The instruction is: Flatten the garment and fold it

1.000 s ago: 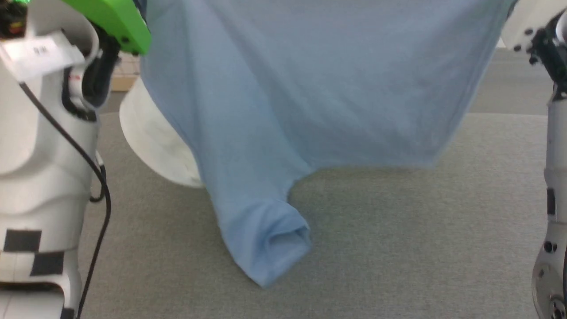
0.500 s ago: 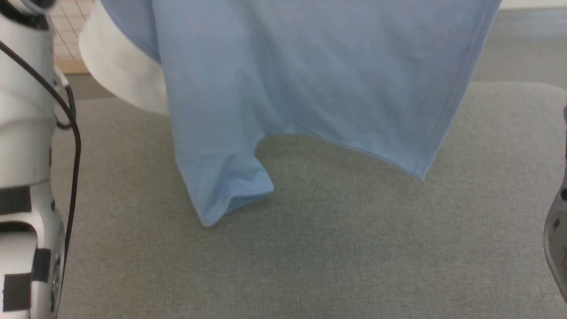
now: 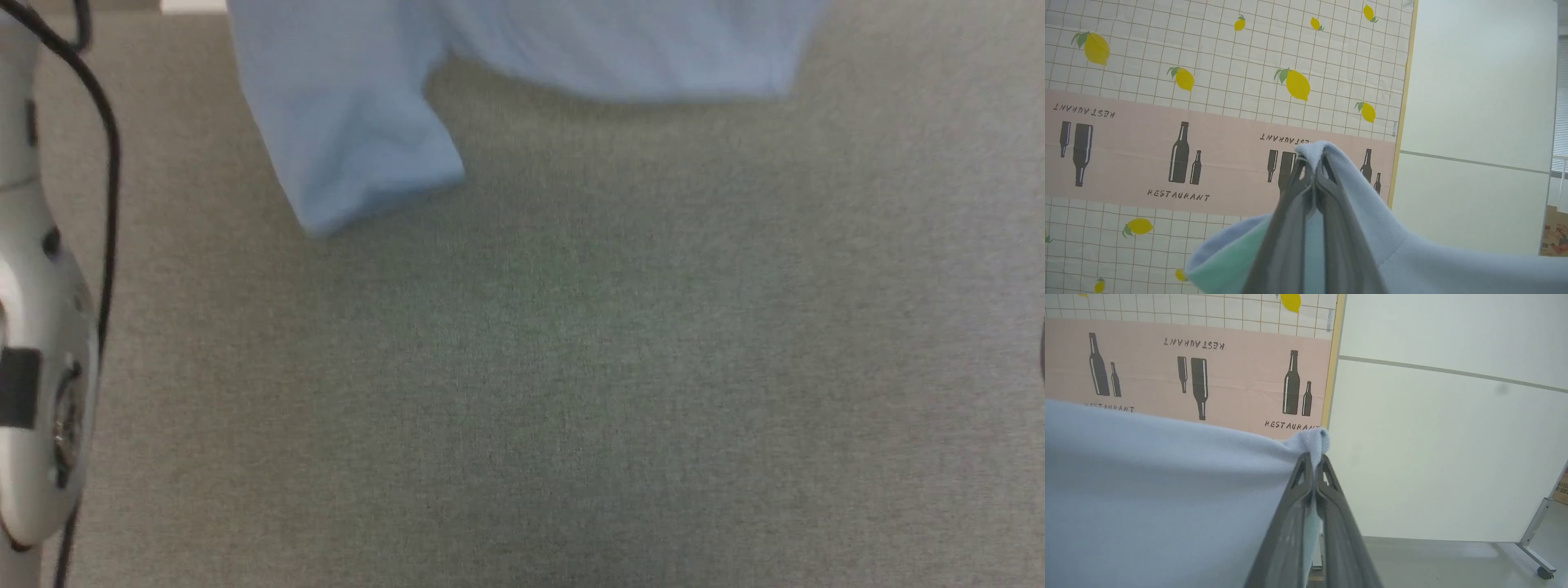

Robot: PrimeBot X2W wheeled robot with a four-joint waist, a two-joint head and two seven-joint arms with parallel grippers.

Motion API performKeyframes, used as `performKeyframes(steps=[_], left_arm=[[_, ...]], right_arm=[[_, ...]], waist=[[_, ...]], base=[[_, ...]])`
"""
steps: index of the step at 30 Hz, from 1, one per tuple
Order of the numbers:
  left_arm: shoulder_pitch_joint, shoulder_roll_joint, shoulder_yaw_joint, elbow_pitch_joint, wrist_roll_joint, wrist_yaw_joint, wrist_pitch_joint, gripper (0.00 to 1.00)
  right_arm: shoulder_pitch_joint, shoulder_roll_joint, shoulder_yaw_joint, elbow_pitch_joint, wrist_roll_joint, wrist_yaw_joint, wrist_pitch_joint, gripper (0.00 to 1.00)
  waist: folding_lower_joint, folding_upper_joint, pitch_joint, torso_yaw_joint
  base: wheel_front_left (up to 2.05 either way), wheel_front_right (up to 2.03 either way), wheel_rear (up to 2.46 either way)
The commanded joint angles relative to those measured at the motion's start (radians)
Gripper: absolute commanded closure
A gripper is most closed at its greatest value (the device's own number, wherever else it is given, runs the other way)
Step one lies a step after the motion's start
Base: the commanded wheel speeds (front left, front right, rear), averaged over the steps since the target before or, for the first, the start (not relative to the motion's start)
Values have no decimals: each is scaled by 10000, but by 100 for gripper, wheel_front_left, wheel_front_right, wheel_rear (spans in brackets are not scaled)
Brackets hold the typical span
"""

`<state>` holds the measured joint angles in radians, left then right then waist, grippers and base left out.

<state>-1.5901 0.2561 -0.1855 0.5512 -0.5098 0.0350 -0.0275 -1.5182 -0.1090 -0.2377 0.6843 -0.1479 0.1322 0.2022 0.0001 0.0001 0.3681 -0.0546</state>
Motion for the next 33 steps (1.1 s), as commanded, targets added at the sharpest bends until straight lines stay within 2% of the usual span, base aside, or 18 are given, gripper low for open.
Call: performKeyframes(steps=[1,6,11,12,15,19,23,26,30,33], left_arm=[[-311,47,25,164,159,-94,-336,100],[-751,81,89,664,122,-483,-1274,100],[-837,222,103,877,96,-825,-1780,100],[-393,255,75,963,-75,-1130,-1944,100],[298,321,-4,771,-320,-1372,-1982,100],[1523,548,-133,-116,-792,-1546,-1746,100],[3249,949,-4,-1665,-1309,-1557,-1268,100],[4936,1199,94,-3105,-1656,-1386,-768,100],[7472,1338,118,-4982,-2008,-928,-251,100],[9200,1399,90,-6065,-2073,-593,-143,100]], right_arm=[[-188,-16,-53,167,-213,-15,-229,100],[-590,-311,-111,582,-577,-15,-814,100],[-748,-675,-237,779,-738,-15,-1361,100],[-407,-792,-174,1072,-665,-15,-1646,100],[55,-869,173,1228,-392,-15,-1849,100],[794,-1076,934,1093,562,-15,-1923,100],[1980,-1448,1647,153,1948,-15,-1609,100],[3318,-1977,1830,-1066,3105,-15,-1100,100],[5778,-2477,1239,-2944,4236,-15,-246,100],[7662,-2416,507,-4179,4670,-15,305,100]], waist=[[-1,-1,1250,72],[-1,-1,1716,177],[-1,-1,2476,261],[-1,-1,2542,332],[-1,-1,2423,408],[-1,-1,2065,508],[-1,-1,1525,592],[-1,-1,1030,693],[-1,-1,313,805],[-1,-1,-119,817]], base=[[0,0,0],[0,0,0],[0,0,0],[0,0,0],[0,0,0],[0,0,0],[0,0,0],[0,0,0],[0,0,0],[0,0,0]])
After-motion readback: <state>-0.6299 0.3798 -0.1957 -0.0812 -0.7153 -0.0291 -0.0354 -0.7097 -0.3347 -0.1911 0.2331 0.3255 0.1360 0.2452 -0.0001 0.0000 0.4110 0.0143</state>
